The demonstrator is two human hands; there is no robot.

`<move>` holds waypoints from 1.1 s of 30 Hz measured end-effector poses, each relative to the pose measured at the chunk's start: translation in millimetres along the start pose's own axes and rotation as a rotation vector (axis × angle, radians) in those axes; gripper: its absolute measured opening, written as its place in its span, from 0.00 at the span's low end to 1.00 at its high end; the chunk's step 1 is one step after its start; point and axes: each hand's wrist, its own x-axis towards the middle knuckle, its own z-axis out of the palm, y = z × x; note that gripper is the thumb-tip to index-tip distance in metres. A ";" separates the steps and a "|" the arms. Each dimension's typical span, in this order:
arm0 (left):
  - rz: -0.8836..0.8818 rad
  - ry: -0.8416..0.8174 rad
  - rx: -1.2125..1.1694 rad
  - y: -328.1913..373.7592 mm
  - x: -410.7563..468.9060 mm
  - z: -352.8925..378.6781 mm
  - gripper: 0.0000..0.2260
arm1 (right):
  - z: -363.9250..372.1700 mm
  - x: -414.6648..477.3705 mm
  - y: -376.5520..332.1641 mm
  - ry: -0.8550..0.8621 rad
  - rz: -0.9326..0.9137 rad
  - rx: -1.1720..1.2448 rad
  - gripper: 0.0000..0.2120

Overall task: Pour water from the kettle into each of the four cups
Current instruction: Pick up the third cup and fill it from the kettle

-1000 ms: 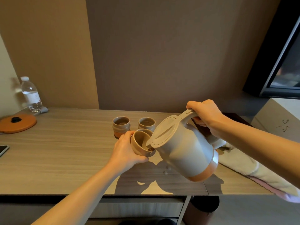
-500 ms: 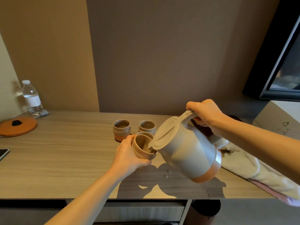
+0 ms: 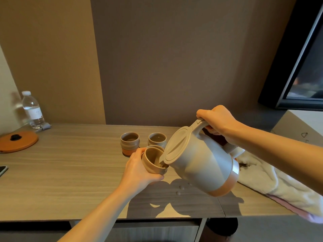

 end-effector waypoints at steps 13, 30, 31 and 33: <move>-0.015 0.015 -0.013 -5.4 3.0 1.7 0.40 | 2.4 5.1 -4.4 0.002 -0.073 -0.055 0.19; 0.004 0.036 -0.073 -3.7 -3.4 1.1 0.38 | 5.1 8.5 -10.7 0.023 -0.176 -0.139 0.23; 0.000 0.037 -0.078 -3.9 -3.3 1.3 0.39 | 5.0 9.4 -11.0 0.024 -0.177 -0.145 0.23; -0.006 0.036 -0.088 -3.9 -2.9 1.9 0.39 | 5.2 11.1 -11.5 0.027 -0.183 -0.158 0.22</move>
